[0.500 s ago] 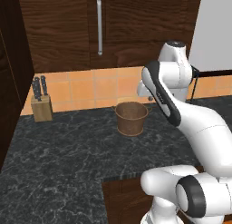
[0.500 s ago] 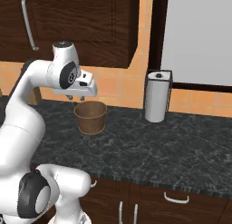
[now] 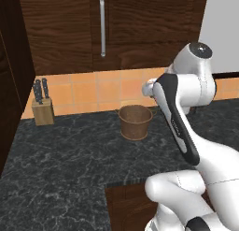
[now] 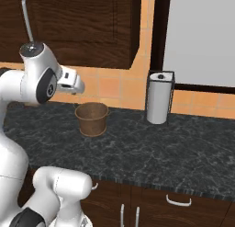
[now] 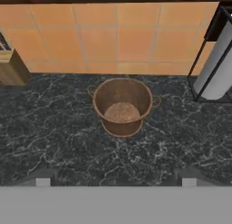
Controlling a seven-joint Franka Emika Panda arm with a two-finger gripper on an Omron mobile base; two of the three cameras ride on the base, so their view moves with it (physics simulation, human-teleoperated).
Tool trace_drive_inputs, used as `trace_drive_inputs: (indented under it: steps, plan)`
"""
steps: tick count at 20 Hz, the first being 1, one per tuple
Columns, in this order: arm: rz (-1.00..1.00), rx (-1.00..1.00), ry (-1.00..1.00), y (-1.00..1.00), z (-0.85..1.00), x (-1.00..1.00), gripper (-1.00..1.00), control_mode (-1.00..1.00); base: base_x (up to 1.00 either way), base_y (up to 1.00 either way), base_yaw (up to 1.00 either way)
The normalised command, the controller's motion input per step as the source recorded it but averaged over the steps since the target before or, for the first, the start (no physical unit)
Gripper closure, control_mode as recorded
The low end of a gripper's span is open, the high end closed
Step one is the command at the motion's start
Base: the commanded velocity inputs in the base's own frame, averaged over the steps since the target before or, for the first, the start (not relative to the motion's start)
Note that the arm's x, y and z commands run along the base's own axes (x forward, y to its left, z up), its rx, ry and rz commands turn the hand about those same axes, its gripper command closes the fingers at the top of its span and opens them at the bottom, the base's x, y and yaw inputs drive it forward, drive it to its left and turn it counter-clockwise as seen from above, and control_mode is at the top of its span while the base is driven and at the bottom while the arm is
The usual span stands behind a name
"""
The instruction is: Open the cabinet, pick up the bread from the cabinet and place it in the basket. Then move the basket to the dining counter.
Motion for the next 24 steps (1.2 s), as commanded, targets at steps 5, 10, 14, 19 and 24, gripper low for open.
trace_drive_inputs:
  steps: [5, 10, 14, 19, 24]
  plan:
    - [-0.03, 0.0, -0.52, 0.39, 1.0, -0.23, -1.0, -1.0, 0.0, 0.0, 0.0]
    - [0.0, 0.0, -0.4, 0.52, 0.99, -0.14, -1.0, -1.0, 0.0, 0.0, 0.0]
    - [0.0, 0.0, -0.17, 0.36, 0.72, -0.01, -1.0, -1.0, 0.0, 0.0, 0.0]
    - [0.01, 0.0, -0.01, 0.44, 0.54, 0.0, -1.0, -1.0, 0.0, 0.0, 0.0]
    - [0.01, 0.0, 0.0, 0.23, 0.43, 0.0, -1.0, -1.0, 0.0, 0.0, 0.0]
